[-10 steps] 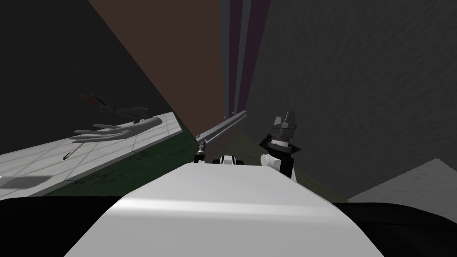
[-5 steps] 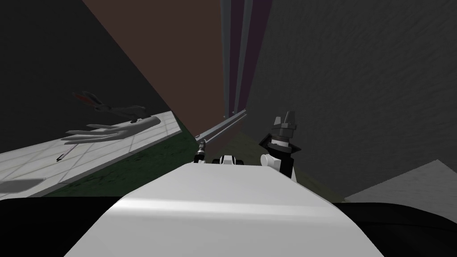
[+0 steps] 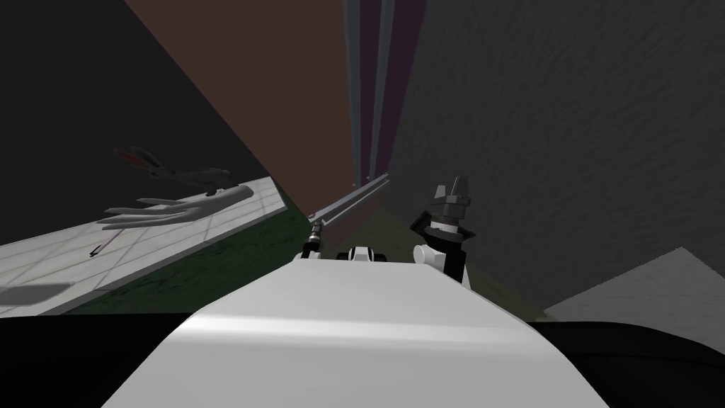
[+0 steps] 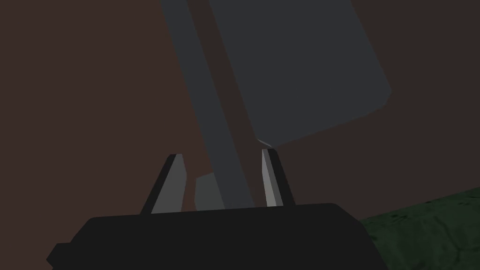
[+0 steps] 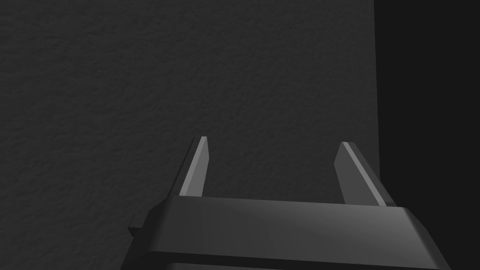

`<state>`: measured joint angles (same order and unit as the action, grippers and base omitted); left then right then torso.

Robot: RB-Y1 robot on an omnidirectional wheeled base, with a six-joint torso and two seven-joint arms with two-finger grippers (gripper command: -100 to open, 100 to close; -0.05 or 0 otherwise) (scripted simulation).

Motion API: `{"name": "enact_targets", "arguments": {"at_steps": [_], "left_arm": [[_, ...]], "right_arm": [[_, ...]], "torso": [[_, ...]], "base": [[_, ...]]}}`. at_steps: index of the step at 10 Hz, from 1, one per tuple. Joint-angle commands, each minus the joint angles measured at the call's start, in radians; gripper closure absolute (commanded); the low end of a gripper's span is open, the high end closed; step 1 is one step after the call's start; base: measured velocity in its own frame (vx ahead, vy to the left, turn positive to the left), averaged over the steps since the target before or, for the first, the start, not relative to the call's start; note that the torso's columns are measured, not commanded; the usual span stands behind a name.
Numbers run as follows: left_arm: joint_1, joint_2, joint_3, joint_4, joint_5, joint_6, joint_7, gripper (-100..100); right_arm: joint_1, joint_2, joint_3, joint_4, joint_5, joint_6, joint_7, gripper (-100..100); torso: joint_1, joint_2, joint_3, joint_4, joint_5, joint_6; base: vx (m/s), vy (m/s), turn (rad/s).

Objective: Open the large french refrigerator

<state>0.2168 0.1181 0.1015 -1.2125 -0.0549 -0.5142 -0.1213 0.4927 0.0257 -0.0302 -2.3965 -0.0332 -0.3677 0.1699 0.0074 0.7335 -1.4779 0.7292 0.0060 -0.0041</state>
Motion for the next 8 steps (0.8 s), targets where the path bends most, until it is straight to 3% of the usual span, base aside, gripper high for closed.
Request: {"name": "enact_targets", "arguments": {"at_steps": [1,5,8], "left_arm": [[0.004,0.005,-0.001,0.014,0.000,0.043,0.002,-100],[-0.005,0.002,-0.004,0.015,0.000,0.074,0.004,-100],[-0.016,-0.052,-0.007,0.015,0.000,0.118,0.008,-100]], "right_arm": [[0.000,0.000,0.000,0.000,0.000,0.000,0.000,0],[0.000,0.000,0.000,0.000,0.000,0.000,0.000,0],[0.000,0.000,0.000,0.000,0.000,0.000,0.000,0]], "torso": [[0.003,-0.002,-0.001,-0.002,0.002,-0.001],[-0.001,-0.002,-0.002,0.005,-0.003,0.003],[-0.011,0.007,0.004,0.010,-0.007,0.004]], "base": [[-0.052,-0.036,0.000],[-0.032,-0.012,0.013],[-0.044,-0.031,0.000]]}}
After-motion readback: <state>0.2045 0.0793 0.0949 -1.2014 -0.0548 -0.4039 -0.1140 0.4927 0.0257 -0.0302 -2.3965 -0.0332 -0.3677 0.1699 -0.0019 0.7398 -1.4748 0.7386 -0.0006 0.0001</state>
